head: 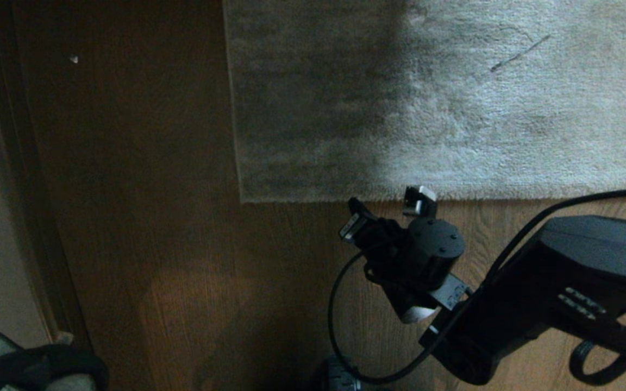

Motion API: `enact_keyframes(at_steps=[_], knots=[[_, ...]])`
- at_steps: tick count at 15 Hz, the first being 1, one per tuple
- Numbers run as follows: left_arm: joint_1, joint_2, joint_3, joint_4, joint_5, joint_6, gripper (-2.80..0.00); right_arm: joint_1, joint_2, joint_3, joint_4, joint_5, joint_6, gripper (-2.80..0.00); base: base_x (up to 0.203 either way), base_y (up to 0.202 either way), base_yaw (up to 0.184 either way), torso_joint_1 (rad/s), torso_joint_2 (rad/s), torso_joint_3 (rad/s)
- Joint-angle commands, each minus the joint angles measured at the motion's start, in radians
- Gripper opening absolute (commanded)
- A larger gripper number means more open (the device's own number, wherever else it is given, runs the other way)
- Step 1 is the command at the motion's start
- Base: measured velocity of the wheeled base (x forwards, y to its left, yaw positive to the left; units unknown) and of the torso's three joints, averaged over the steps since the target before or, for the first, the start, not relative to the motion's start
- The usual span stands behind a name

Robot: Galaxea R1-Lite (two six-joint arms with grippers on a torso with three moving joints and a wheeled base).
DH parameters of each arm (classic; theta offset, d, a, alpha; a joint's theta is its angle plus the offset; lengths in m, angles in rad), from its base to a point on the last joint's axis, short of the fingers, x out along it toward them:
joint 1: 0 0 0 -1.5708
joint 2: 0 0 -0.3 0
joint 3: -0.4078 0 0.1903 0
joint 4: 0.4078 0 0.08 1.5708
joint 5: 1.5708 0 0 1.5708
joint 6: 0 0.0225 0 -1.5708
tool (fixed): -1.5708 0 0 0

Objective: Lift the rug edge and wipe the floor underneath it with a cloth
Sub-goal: Lay down the carpet

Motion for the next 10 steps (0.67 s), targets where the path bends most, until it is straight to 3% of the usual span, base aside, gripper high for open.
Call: enact_keyframes(at_steps=[1,5,10], knots=[[0.000,0.000,0.000,0.000,0.000,-0.001,-2.80,-0.007,-0.037,-0.020,-0.047,-0.001,-0.015,-2.80,0.000,0.000,0.000,0.000,0.00,0.000],[0.000,0.000,0.000,0.000,0.000,-0.001,-2.80,-0.013,-0.017,-0.017,-0.049,-0.003,-0.044,-2.80,0.000,0.000,0.000,0.000,0.00,0.000],[0.000,0.000,0.000,0.000,0.000,-0.001,-2.80,-0.092,0.040,-0.020,-0.049,-0.007,-0.043,-2.80,0.000,0.000,0.000,0.000,0.00,0.000]])
